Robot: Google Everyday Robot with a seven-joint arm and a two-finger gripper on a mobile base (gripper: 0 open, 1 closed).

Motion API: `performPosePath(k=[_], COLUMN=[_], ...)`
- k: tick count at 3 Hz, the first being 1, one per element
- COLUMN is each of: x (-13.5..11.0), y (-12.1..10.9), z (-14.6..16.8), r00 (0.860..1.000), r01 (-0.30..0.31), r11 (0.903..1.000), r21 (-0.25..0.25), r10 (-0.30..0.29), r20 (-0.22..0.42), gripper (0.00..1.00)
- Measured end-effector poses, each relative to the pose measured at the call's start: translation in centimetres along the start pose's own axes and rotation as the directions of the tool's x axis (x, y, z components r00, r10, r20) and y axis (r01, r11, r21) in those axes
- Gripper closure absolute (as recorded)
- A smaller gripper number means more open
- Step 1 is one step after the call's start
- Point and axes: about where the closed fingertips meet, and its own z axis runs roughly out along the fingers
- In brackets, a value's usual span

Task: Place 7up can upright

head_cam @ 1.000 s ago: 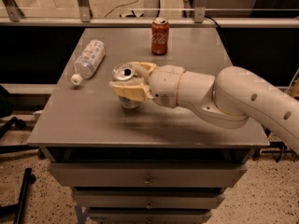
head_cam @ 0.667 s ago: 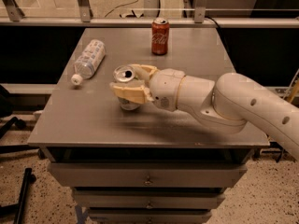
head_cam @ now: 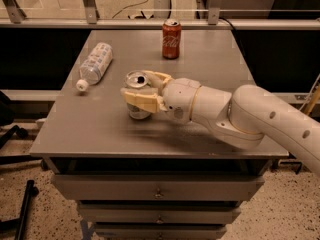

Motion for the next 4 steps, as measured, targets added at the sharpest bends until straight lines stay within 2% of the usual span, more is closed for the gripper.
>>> performPosePath(k=[3,4], x=[-0.21,0.05], y=[-0.01,-0.73], z=[-0.01,0.09], r00=[1.0,1.0], r01=[0.0,-0.019], r11=[1.0,0.9993], r21=[0.0,-0.031], r10=[0.0,0.018], r20=[0.0,-0.018], gripper=[1.0,1.0])
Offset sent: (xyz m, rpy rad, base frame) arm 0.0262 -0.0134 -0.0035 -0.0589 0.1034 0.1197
